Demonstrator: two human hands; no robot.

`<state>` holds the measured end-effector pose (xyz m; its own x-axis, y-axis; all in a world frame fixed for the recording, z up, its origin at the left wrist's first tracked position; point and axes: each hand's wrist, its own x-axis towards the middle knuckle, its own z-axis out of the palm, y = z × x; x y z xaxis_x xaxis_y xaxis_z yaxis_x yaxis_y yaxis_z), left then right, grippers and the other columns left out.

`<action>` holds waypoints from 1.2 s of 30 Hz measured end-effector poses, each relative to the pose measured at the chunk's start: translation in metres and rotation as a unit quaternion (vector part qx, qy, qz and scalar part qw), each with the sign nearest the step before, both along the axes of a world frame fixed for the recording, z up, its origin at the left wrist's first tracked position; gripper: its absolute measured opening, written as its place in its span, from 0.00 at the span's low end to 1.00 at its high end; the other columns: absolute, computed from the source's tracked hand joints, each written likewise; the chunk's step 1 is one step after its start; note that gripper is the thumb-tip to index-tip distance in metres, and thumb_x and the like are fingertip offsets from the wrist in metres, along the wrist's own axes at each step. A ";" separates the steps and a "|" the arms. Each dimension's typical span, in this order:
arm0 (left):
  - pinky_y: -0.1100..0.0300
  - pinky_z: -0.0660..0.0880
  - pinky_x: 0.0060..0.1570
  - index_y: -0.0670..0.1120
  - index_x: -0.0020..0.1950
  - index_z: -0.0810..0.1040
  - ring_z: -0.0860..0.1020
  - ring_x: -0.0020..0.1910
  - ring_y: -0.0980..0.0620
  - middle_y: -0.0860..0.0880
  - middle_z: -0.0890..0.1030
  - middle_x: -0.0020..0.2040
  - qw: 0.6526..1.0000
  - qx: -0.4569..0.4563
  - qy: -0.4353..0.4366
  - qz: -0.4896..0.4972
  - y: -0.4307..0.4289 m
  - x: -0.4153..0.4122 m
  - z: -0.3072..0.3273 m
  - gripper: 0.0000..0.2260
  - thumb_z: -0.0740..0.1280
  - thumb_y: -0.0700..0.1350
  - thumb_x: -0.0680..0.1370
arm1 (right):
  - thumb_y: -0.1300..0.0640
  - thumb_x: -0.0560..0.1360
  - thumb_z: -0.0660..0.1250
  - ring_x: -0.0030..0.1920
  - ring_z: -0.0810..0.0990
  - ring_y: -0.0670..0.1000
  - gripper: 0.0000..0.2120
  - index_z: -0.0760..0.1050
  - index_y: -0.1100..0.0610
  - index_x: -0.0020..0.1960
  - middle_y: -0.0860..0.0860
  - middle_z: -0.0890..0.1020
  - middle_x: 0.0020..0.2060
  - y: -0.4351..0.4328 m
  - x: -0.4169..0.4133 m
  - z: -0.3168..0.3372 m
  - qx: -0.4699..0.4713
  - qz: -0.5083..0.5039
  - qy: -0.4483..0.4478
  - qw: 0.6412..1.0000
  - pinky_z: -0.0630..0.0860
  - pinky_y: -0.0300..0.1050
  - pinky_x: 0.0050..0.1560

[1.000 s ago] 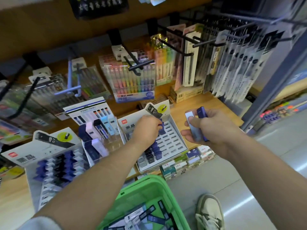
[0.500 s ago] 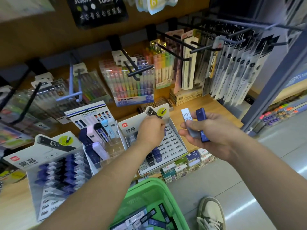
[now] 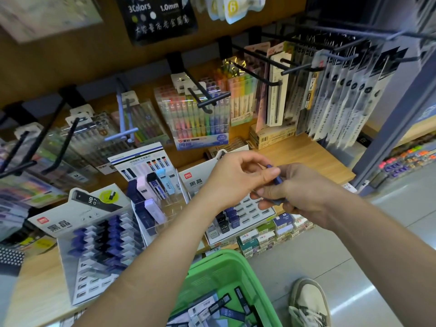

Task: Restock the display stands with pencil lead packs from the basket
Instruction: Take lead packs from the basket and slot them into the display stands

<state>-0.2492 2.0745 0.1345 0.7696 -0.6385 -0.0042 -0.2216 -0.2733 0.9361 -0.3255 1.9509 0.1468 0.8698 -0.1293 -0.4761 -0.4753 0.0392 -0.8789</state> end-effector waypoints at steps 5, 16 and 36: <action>0.64 0.77 0.39 0.51 0.40 0.81 0.79 0.34 0.58 0.50 0.82 0.35 0.999 -0.014 0.012 0.052 0.013 0.003 0.001 0.08 0.78 0.41 0.68 | 0.67 0.73 0.72 0.37 0.83 0.46 0.12 0.78 0.60 0.55 0.59 0.86 0.43 -0.008 -0.002 -0.005 -0.073 0.047 0.012 0.996 0.66 0.38 0.30; 0.62 0.80 0.39 0.42 0.46 0.81 0.83 0.38 0.49 0.43 0.84 0.39 0.926 -0.233 0.220 0.201 0.032 -0.021 -0.022 0.06 0.71 0.33 0.73 | 0.58 0.69 0.75 0.26 0.62 0.44 0.04 0.80 0.55 0.37 0.46 0.65 0.25 -0.003 0.002 -0.013 0.171 -0.037 0.016 0.984 0.68 0.34 0.25; 0.64 0.79 0.39 0.45 0.44 0.83 0.81 0.34 0.54 0.47 0.84 0.37 0.968 -0.159 0.154 0.121 0.038 0.020 -0.015 0.06 0.73 0.38 0.68 | 0.50 0.79 0.64 0.24 0.60 0.44 0.10 0.77 0.56 0.44 0.46 0.64 0.26 -0.005 0.002 -0.013 0.141 -0.026 0.090 0.986 0.59 0.33 0.22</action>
